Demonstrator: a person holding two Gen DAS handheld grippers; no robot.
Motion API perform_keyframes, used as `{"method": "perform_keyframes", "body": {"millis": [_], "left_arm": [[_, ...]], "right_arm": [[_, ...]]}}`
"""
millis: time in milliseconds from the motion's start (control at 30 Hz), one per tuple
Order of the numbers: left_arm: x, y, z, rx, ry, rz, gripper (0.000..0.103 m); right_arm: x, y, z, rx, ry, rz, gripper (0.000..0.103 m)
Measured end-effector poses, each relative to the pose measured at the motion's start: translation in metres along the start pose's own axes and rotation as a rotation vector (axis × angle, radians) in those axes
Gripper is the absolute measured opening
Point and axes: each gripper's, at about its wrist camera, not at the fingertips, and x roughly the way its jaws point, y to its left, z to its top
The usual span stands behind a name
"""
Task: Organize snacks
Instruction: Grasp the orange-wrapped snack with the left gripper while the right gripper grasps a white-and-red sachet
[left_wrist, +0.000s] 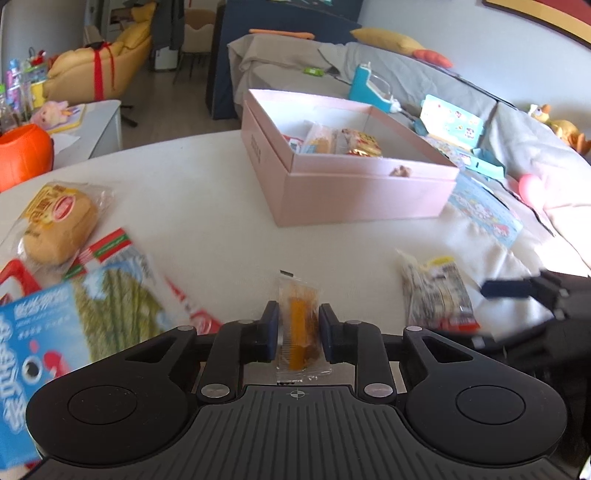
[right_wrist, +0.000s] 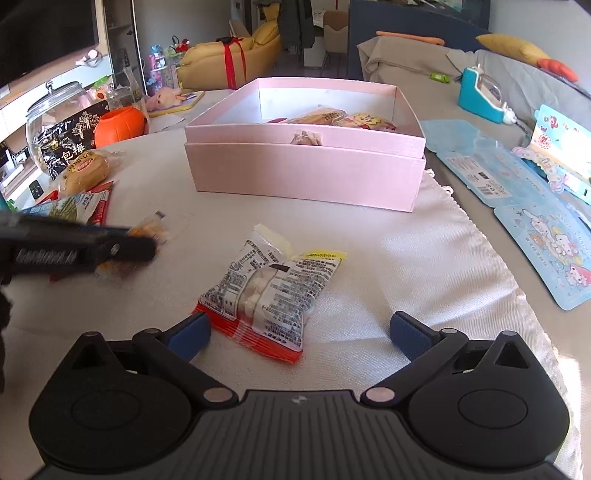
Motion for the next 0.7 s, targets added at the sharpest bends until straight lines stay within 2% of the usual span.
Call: {"method": "perform_keyframes", "body": {"millis": [133,200,333,367,533,700], "left_arm": [[-0.005,-0.002,-0.005,0.015,0.012,0.002,0.029],[-0.006,-0.003,-0.005,0.019,0.015,0.002,0.029],[-0.006,-0.001,-0.004,0.017,0.020,-0.004,0.029],[-0.005,0.000,-0.004,0.014,0.022,-0.006,0.029],[-0.007,-0.003,-0.003,0.011,0.046,-0.018,0.029],[-0.010,-0.009,-0.007,0.067,0.049,-0.018,0.029]], "right_arm": [[0.006,0.001,0.014,0.046,0.014,0.050,0.102],[0.009,0.004,0.021,0.063,0.014,0.069,0.095],[0.010,0.019,0.029,-0.007,0.015,0.036,0.057],[0.009,0.022,0.029,-0.030,0.014,0.040,0.054],[-0.009,0.022,0.031,-0.052,-0.024,0.065,0.053],[-0.025,0.006,0.041,-0.017,-0.077,0.050,0.053]]}}
